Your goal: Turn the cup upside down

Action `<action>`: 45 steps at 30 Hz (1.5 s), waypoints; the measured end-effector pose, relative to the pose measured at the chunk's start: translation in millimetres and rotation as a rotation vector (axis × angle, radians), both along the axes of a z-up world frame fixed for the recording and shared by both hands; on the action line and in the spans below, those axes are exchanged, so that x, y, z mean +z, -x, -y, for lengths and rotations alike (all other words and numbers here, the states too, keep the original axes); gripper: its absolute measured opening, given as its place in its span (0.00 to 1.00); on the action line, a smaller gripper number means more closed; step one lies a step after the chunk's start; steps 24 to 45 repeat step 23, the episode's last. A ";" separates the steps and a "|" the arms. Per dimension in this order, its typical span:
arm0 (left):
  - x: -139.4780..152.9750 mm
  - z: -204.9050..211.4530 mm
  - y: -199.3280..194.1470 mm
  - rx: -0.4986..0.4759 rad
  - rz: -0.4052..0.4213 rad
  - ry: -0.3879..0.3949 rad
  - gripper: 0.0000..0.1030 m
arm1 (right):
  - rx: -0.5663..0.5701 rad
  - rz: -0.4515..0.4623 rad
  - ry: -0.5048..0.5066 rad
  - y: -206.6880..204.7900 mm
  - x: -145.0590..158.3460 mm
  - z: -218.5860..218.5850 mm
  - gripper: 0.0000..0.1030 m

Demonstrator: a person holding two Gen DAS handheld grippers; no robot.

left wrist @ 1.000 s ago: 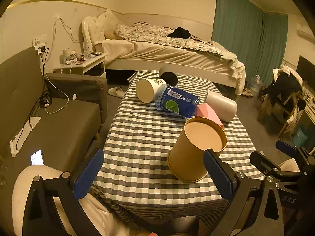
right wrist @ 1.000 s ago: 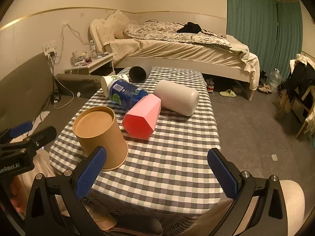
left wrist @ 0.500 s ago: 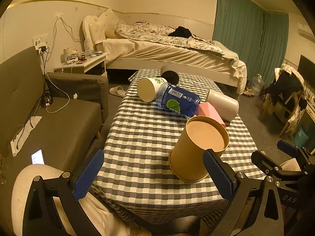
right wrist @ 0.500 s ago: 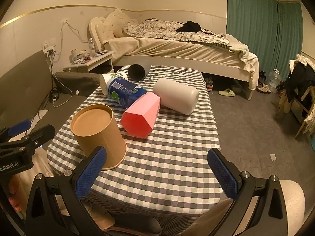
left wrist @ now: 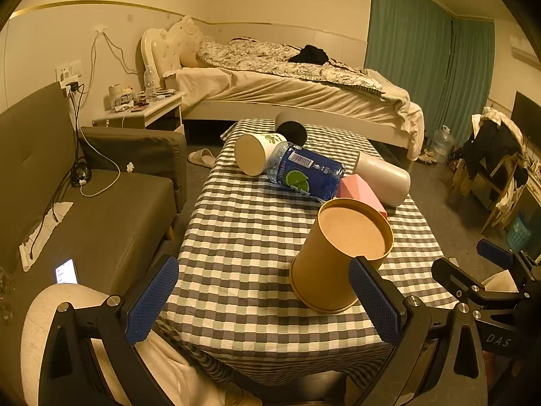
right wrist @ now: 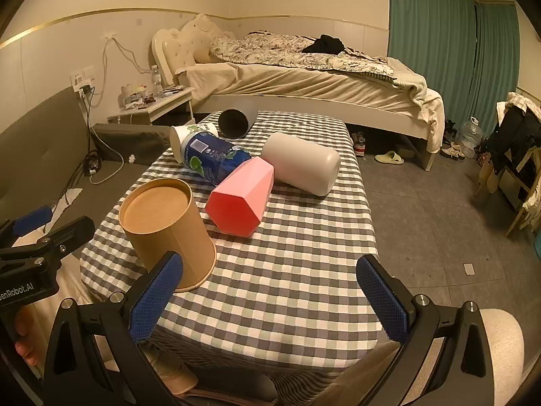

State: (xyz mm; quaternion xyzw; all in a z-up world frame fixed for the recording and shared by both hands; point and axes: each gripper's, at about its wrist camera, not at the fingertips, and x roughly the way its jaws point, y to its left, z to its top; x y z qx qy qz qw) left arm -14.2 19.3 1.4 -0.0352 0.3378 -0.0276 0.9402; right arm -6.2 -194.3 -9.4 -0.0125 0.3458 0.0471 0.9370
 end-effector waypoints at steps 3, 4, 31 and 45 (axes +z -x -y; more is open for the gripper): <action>0.2 0.8 -0.1 -0.001 0.000 0.000 1.00 | 0.000 0.001 -0.001 0.0 0.0 0.0 1.00; 0.1 0.7 0.0 -0.001 0.000 0.001 1.00 | 0.000 0.001 -0.001 0.0 0.1 -0.1 1.00; -0.1 0.0 0.5 0.000 -0.003 -0.006 1.00 | -0.001 0.008 -0.004 1.4 0.6 0.4 1.00; -0.1 0.0 0.5 0.000 -0.003 -0.006 1.00 | -0.001 0.008 -0.004 1.4 0.6 0.4 1.00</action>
